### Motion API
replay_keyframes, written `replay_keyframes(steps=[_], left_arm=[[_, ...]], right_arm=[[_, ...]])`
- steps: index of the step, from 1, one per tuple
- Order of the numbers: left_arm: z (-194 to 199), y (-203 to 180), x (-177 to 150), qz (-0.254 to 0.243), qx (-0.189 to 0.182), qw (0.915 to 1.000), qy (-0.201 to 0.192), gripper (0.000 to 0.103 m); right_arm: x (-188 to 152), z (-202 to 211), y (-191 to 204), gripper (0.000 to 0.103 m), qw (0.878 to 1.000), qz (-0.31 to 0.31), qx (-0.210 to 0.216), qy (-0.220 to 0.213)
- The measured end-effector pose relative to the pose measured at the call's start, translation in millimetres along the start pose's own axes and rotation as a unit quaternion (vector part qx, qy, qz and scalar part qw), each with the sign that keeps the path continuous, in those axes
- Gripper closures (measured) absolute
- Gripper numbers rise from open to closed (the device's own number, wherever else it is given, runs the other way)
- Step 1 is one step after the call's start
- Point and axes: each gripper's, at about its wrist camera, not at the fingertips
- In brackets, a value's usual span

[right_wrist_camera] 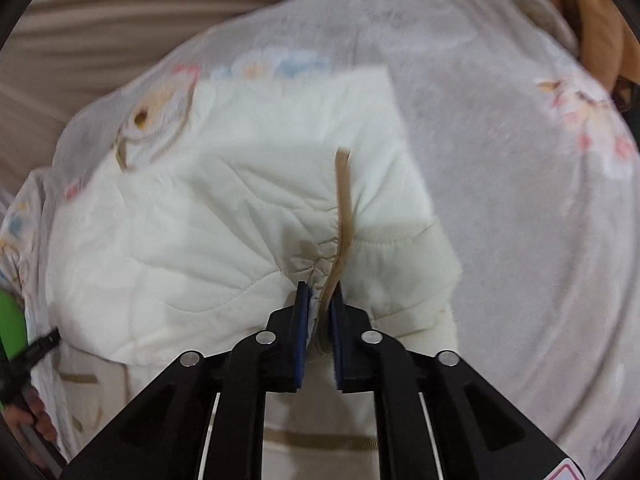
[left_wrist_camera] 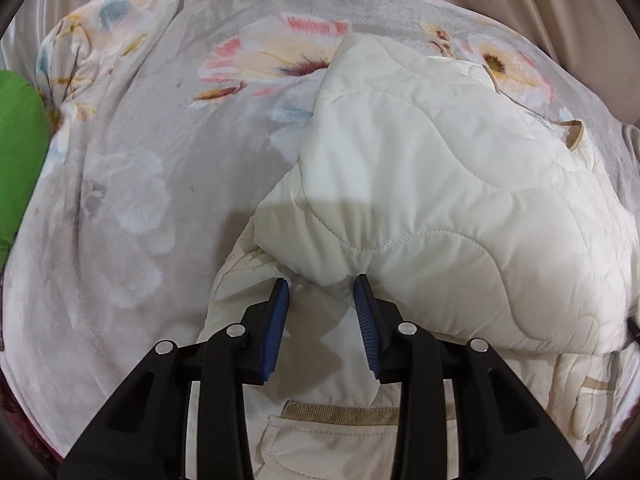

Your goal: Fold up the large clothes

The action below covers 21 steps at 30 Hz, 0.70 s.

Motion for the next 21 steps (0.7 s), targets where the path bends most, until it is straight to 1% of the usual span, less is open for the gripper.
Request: replay_keyframes(steps=[1,2,3,4,5,7,8,9,11,12,14,16,17,20,21], left_arm=[[4.5,1.2,-0.5,0.003,-0.001,1.0,0.001,0.069],[10.4,2.1,-0.8,0.006,-0.005,1.0,-0.001,0.07],[19.8,2.0,-1.4,0.006,-0.004,0.9999,-0.008,0.07],[26.7,0.8,-1.3,0.004,-0.002,0.9999,-0.016,0.07],[37.3,-3.1,-1.5,-0.003,-0.004,0.9995,-0.032,0.07],[49.5,-15.9,1.2,-0.02,-0.005,0.9984,-0.054,0.07],[50.2,-22.4,3.0,-0.026,-0.012,0.9981,-0.055,0.07],[47.8,-28.3,5.1,-0.032,-0.018,0.998,-0.052,0.07],[38.6,-39.9,6.8,-0.047,-0.018,0.9977,-0.046,0.07],[32.7,-44.7,7.1,-0.057,-0.013,0.9973,-0.044,0.07],[17.9,-50.2,4.9,-0.07,0.001,0.997,-0.034,0.069],[9.2,-49.2,2.6,-0.071,0.009,0.997,-0.029,0.069],[6.8,-46.4,0.8,-0.071,0.013,0.997,-0.028,0.069],[6.3,-36.2,-1.9,-0.064,0.015,0.9974,-0.029,0.069],[6.8,-34.2,-3.4,-0.062,0.016,0.9976,-0.028,0.069]], right_arm=[[-0.2,18.2,-0.9,0.093,1.0,-0.008,-0.016,-0.025],[-2.0,35.3,-0.7,0.092,0.998,-0.013,-0.044,-0.048],[-5.5,51.9,2.2,0.088,0.996,-0.019,-0.06,-0.069],[-7.1,62.5,6.6,0.084,0.995,-0.019,-0.05,-0.081],[-9.6,69.8,18.4,0.085,0.996,-0.009,-0.021,-0.083],[-15.6,73.7,55.8,0.086,0.996,0.039,0.027,-0.075],[-19.8,73.1,78.0,0.086,0.994,0.064,0.05,-0.071],[-25.7,68.0,102.6,0.086,0.991,0.089,0.084,-0.059],[-36.5,52.0,139.0,0.087,0.984,0.126,0.122,-0.031],[-41.9,40.7,154.9,0.089,0.981,0.152,0.122,-0.019],[-50.5,25.5,165.2,0.09,0.979,0.178,0.103,-0.007],[-52.3,15.2,150.4,0.097,0.981,0.173,0.083,0.001],[-50.3,12.5,135.1,0.099,0.984,0.159,0.075,0.004],[-43.3,7.6,81.5,0.1,0.993,0.109,0.038,0.004],[-40.9,7.1,59.6,0.1,0.996,0.091,0.02,0.004]])
Point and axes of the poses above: each gripper's, at about its wrist camera, not at the fingertips, and z roughly against the way its jaws point, y to its left, x to its top, and after that the axes turned 9 degrees about -x, right-handed
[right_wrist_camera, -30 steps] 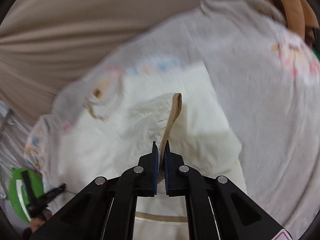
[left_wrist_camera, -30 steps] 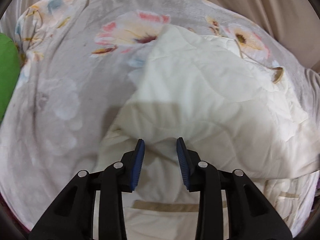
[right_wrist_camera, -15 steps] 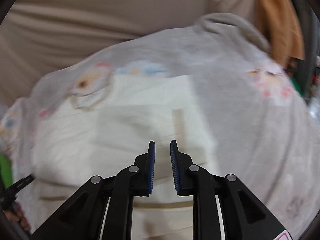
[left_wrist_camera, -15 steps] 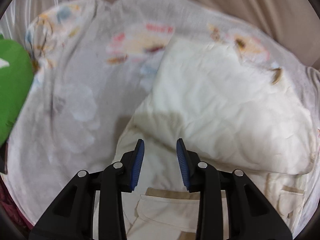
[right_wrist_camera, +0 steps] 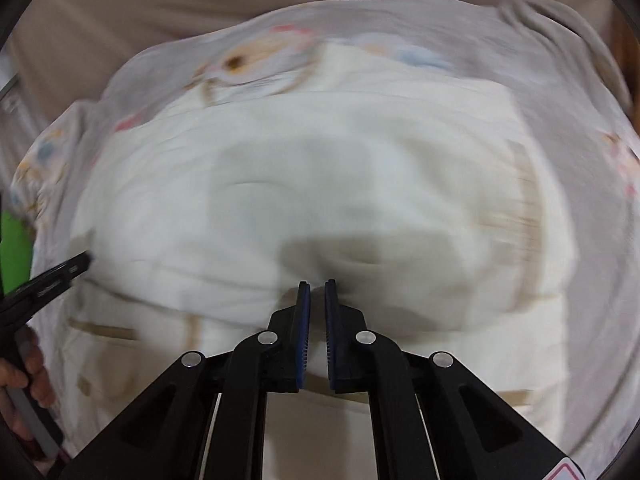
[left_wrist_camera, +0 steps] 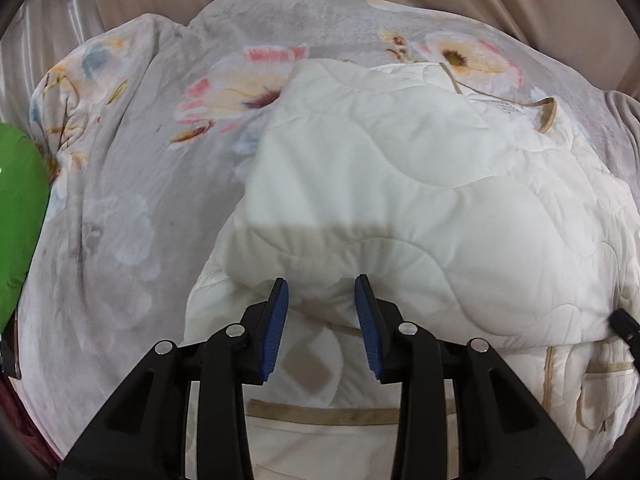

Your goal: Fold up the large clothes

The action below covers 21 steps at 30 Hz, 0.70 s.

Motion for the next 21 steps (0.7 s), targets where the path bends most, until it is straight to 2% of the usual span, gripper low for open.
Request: replay_keyframes(steps=[3,4,5,7,10,12,14,18,19,21], left_arm=[[0.5,4.6,-1.4,0.002,0.003,1.0,0.003,0.069],[0.7,5.0,-1.6,0.004,0.003,1.0,0.003,0.069],[0.6,5.3,-2.0,0.005,0.004,1.0,0.002,0.069],[-0.1,4.5,-3.1,0.003,0.006,1.0,0.002,0.069],[-2.8,2.5,-5.5,-0.002,0.012,0.9999,0.004,0.069],[-4.7,1.8,-6.6,-0.002,0.016,0.9998,0.007,0.069],[-6.5,1.9,-7.3,-0.001,0.018,0.9998,0.012,0.068],[-4.8,5.4,-8.0,0.001,0.015,0.9998,0.013,0.068],[-6.0,6.9,-8.6,0.005,0.015,0.9998,0.014,0.068],[-8.2,9.3,-9.2,0.016,0.013,0.9997,0.015,0.066]], right_arm=[[-4.5,5.9,-55.6,0.1,0.997,-0.066,-0.044,0.008],[-5.4,11.3,-68.4,0.094,0.994,-0.088,-0.057,0.006],[-6.1,18.0,-78.0,0.084,0.993,-0.106,-0.059,0.0],[-6.9,29.7,-87.0,0.084,0.991,-0.121,-0.046,-0.016],[-4.1,28.4,-79.1,0.088,0.994,-0.101,-0.026,-0.022],[-5.6,8.0,-69.4,0.094,0.997,-0.068,-0.046,0.003],[-8.5,-8.4,-67.5,0.095,0.995,-0.077,-0.048,0.028],[-5.4,25.4,-68.2,0.095,0.994,-0.102,-0.035,-0.017],[-6.3,23.6,-66.9,0.095,0.995,-0.095,-0.036,-0.015],[-9.0,-1.4,-64.2,0.095,0.996,-0.07,-0.054,0.026]])
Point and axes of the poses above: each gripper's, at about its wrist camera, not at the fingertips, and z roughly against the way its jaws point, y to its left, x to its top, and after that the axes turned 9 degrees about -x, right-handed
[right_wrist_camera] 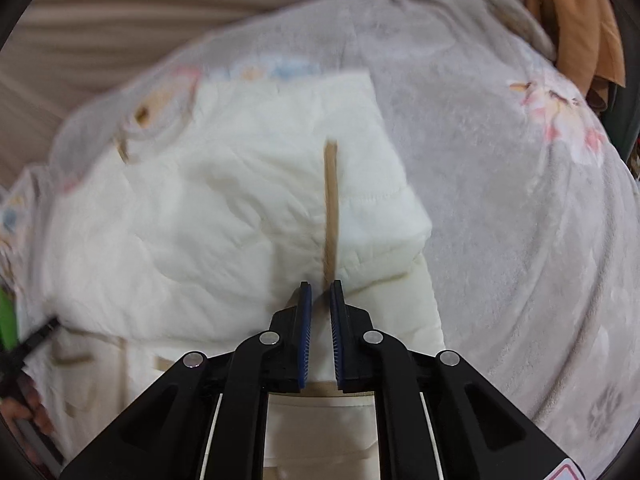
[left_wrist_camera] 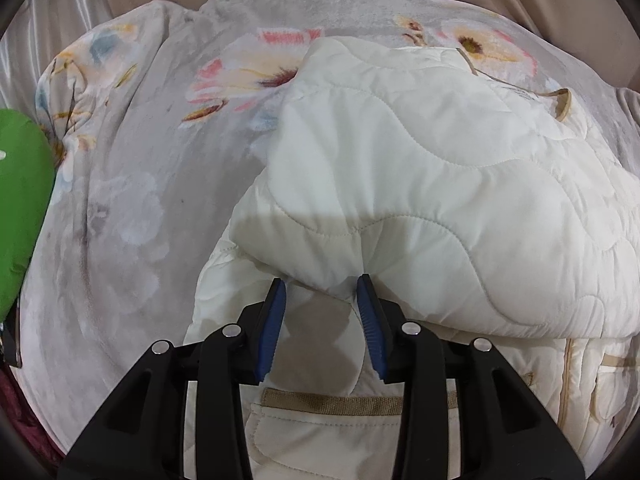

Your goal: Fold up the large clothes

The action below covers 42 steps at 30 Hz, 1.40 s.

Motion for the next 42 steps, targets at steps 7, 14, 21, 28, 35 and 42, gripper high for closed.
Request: replay_keyframes(steps=[7,14,21,28,35,42], left_arm=[[33.4,19.1,12.8,0.066,-0.06,0.9954,-0.034,0.057],[23.2,20.4,62.3,0.088,-0.082,0.9916,-0.048,0.051],[-26.7,25.2,92.4,0.095,-0.04,0.9944,-0.025,0.051],[-47.4,37.7,84.9,0.087,0.004,0.9957,-0.029,0.049],[-28.3,29.9,79.2,0.067,0.006,0.9971,-0.036,0.05],[7.1,7.0,34.0,0.022,-0.019,0.9989,-0.036,0.049]], right_arm=[[14.8,34.1,-17.7,0.069,0.997,-0.041,0.051,-0.051],[62.8,3.9,-15.6,0.051,0.996,-0.075,0.029,-0.039],[86.2,16.0,23.7,0.096,0.993,-0.028,0.086,-0.078],[104.5,21.9,39.5,0.096,0.989,0.007,0.057,-0.133],[88.0,5.8,18.0,0.09,0.994,-0.037,0.019,-0.101],[48.9,32.4,73.0,0.087,0.989,0.063,0.099,-0.088]])
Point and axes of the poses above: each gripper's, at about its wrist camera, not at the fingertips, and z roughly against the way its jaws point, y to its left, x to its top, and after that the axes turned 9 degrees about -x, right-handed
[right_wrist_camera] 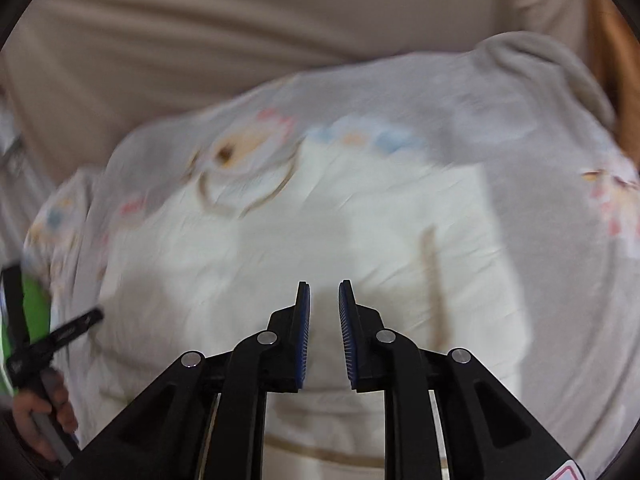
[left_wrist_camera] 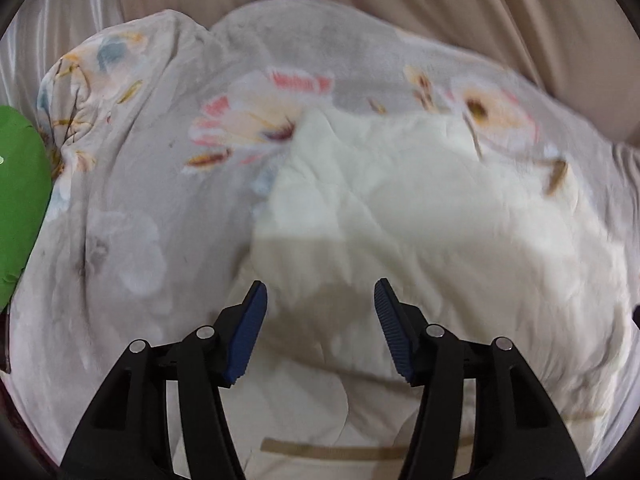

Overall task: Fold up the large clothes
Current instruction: 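Grasp the jacket hem with both tools and lift it toward the collar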

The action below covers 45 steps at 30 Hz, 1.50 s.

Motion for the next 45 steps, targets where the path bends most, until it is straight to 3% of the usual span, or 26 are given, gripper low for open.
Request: replay_keyframes(steps=[3,7,10,13,15,18,24,29,31,32,34,35,36,38,42,45], left_arm=[[-10.7,3.5,-13.2,-0.004,0.025,0.9996,0.012,0.047],[-1.4,28.3,-24.1,0.022,0.033,0.9991,0.016,0.047],[14.0,49.1,-36.4,0.044,0.035,0.998,0.029,0.049],[45.8,73.8,-66.1,0.067,-0.004,0.997,0.038,0.043],[63.7,90.0,-92.6,0.088,-0.029,0.9943,0.052,0.026],[83.4,105.5,-133.8,0.108,-0.038,0.9903,0.079,0.023],[94.8,123.2,-197.0,0.167,-0.05,0.9768,0.124,0.019],[86.9,127.5,-216.2,0.22,-0.076,0.9636,0.132,0.017],[88.5,126.3,-215.8,0.225,-0.085,0.9627,0.124,0.023],[89.4,124.1,-215.9,0.223,-0.099,0.9619,0.124,0.039],[93.9,116.0,-213.1,0.208,-0.107,0.9641,0.126,0.053],[96.2,112.0,-210.7,0.198,-0.114,0.9654,0.125,0.068],[99.5,108.5,-208.7,0.19,-0.116,0.9668,0.126,0.076],[111.0,104.6,-206.4,0.183,-0.119,0.9685,0.119,0.089],[145.8,104.2,-201.8,0.153,-0.131,0.9746,0.097,0.099],[176.0,105.9,-205.4,0.131,-0.136,0.9772,0.098,0.1]], right_arm=[[-18.9,-32.8,2.5,0.1,0.999,0.011,-0.027,0.044],[-37.6,-18.4,-50.2,0.099,0.996,-0.052,-0.052,0.051],[-54.5,18.3,-89.3,0.086,0.993,-0.071,-0.085,0.045],[-85.7,64.2,-120.2,0.083,0.994,-0.084,-0.062,0.043],[-115.2,91.3,-135.4,0.066,0.993,-0.085,-0.047,0.059],[-164.4,118.4,-152.2,0.048,0.991,-0.092,-0.04,0.093],[-247.3,132.6,-177.1,0.046,0.97,-0.187,-0.012,0.157],[-258.0,122.2,-172.5,0.042,0.965,-0.213,0.016,0.154],[-254.8,117.5,-168.9,0.042,0.965,-0.214,0.024,0.148],[-253.6,114.9,-168.0,0.042,0.964,-0.218,0.032,0.147],[-251.1,110.3,-165.7,0.046,0.963,-0.221,0.044,0.15],[-250.4,109.7,-163.8,0.059,0.963,-0.217,0.049,0.151],[-250.1,109.6,-162.4,0.078,0.964,-0.211,0.053,0.153],[-248.1,113.3,-157.1,0.097,0.968,-0.195,0.062,0.147],[-241.7,145.7,-156.8,0.1,0.977,-0.168,0.078,0.108],[-239.8,164.8,-152.9,0.1,0.983,-0.129,0.071,0.113]])
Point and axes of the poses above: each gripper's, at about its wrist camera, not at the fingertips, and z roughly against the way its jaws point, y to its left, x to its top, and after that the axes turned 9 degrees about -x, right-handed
